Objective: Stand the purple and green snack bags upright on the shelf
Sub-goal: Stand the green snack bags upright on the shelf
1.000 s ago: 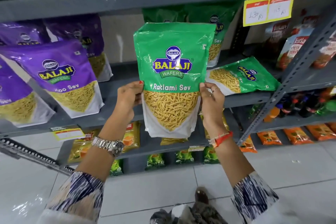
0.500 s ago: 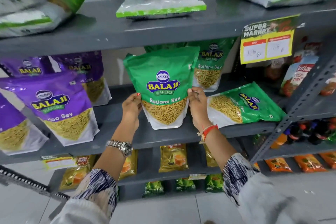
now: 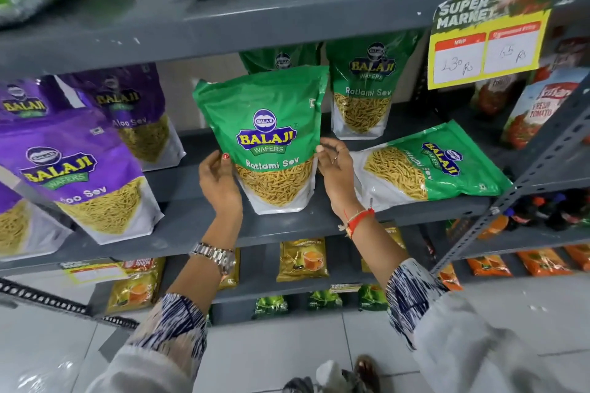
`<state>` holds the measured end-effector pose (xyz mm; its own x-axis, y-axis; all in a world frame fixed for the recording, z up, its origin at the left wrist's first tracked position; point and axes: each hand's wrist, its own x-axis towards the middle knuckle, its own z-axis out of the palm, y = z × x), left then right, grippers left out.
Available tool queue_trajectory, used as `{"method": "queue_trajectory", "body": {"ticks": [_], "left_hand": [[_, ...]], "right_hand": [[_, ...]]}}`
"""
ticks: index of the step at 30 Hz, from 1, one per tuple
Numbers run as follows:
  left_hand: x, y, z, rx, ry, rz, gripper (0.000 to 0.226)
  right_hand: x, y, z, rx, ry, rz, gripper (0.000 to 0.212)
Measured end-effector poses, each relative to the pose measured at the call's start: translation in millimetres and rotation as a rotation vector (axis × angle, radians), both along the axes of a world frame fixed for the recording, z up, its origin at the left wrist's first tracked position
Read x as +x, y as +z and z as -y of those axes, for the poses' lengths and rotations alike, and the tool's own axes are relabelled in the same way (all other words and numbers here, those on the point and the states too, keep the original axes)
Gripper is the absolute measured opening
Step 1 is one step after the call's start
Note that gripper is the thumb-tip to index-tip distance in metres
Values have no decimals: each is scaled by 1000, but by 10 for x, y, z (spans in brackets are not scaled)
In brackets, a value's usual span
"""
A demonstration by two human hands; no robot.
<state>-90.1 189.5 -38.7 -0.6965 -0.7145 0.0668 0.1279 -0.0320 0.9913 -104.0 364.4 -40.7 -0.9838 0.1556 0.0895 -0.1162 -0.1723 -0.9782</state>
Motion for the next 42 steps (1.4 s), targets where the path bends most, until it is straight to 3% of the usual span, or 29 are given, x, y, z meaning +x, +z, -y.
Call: {"method": "queue_trajectory", "body": {"ticks": [3,7,10,14,18,20,23,26,29,32,39,42], "left_hand": [[140,-19,-270,-128,107,-145,17],[305,-37,-894,-333,-188,-269,10],[214,21,-1357,-575,-472,-278,11],[-353,31,-1842,-766,-812,-94,28],[-959,2,-2172,-943,-927,324,36],[-1199,-21,-2256,-999,-1062,480,41],[-1473,-77,-2284,-806,-1154,593,43],[-1599,-156,-2261,-618,-1154,575,47],[-1335,-84,-2252,-436,-1182,572,36],[-1045,-78,-2177,-390,-1204,587,23],[-437,1,-1904,-244,-1109,603,32],[-89,-7,-1793,-132,-1018,552,30]], "right_hand": [[133,-9,-147,-75,-138,-34,18],[311,-91,-583,-342,-504,22,24],[354,-254,-904,-435,-762,178,22],[307,-475,-1205,-501,-772,402,26],[277,-590,-1379,-545,-660,515,14],[286,-633,-1415,-511,-604,520,22],[291,-683,-1495,-542,-605,521,28],[278,-673,-1533,-556,-583,559,33],[318,-645,-1548,-516,-573,578,28],[447,-600,-1572,-455,-584,578,28],[785,-534,-1638,-150,-665,430,20],[945,-409,-1634,-200,-668,346,28]]}}
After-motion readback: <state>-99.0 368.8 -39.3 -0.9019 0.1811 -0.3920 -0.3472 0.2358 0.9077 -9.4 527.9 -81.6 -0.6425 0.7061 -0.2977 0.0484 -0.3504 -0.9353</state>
